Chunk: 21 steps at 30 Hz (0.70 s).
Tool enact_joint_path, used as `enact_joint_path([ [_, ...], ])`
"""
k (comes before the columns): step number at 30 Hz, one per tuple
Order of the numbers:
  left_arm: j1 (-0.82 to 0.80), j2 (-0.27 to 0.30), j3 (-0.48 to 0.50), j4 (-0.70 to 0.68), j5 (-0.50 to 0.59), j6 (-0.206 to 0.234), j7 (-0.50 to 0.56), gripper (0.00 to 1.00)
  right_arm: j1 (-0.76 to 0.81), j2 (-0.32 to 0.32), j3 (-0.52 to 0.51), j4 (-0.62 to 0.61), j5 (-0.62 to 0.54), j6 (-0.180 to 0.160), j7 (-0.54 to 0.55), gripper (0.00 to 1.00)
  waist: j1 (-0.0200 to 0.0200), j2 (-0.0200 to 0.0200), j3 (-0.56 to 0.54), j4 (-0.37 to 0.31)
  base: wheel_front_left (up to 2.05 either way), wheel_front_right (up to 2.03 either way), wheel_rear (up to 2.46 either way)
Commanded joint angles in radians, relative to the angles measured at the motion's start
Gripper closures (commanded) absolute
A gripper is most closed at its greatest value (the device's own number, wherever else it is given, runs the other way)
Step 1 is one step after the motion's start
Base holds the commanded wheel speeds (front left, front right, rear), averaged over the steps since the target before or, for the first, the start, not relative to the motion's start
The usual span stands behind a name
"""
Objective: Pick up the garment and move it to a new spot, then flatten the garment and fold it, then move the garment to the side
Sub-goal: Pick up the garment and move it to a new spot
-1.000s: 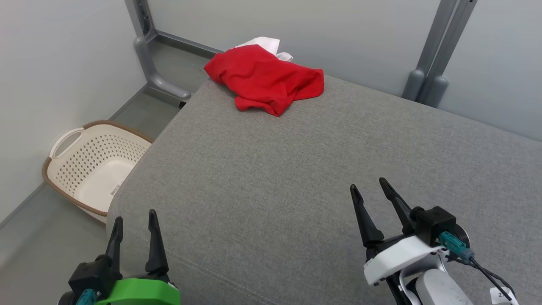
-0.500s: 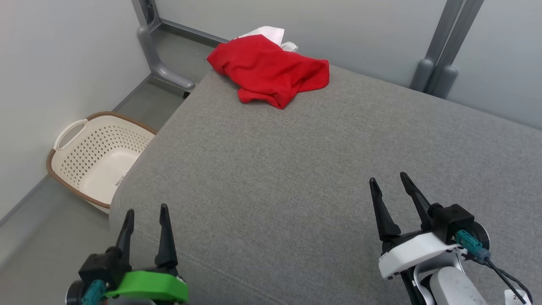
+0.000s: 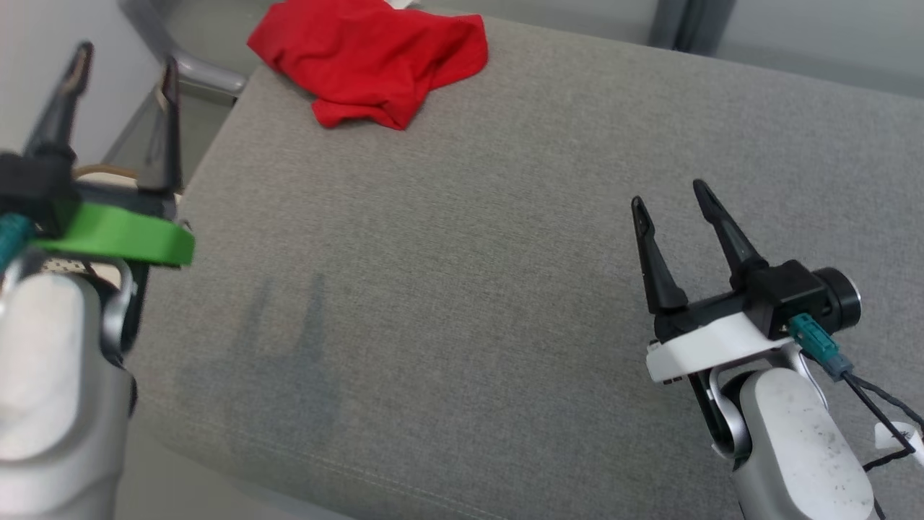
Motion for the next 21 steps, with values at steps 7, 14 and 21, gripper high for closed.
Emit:
enact_joint_path([
  [7, -0.355, 0.135, -0.025, 0.137, -0.088, -0.035, 0.147, 0.0, -0.079, -0.004, -0.011, -0.116, -0.036, -0.001, 0.026, 0.0, -0.0001, 0.0, 0.295, -0.244, 0.0, 0.0, 0.0],
  [14, -0.536, 0.204, -0.103, 0.321, -0.237, -0.037, 0.298, 0.0, -0.098, -0.004, -0.023, -0.21, -0.058, -0.001, 0.038, 0.0, -0.0001, 0.0, 0.4, -0.314, 0.0, 0.0, 0.0],
  [21, -0.568, 0.257, -0.249, 0.432, -0.381, -0.037, 0.404, 0.0, -0.083, -0.003, -0.031, -0.269, -0.081, -0.001, 0.05, 0.0, -0.0001, 0.0, 0.444, -0.344, 0.0, 0.0, 0.0],
])
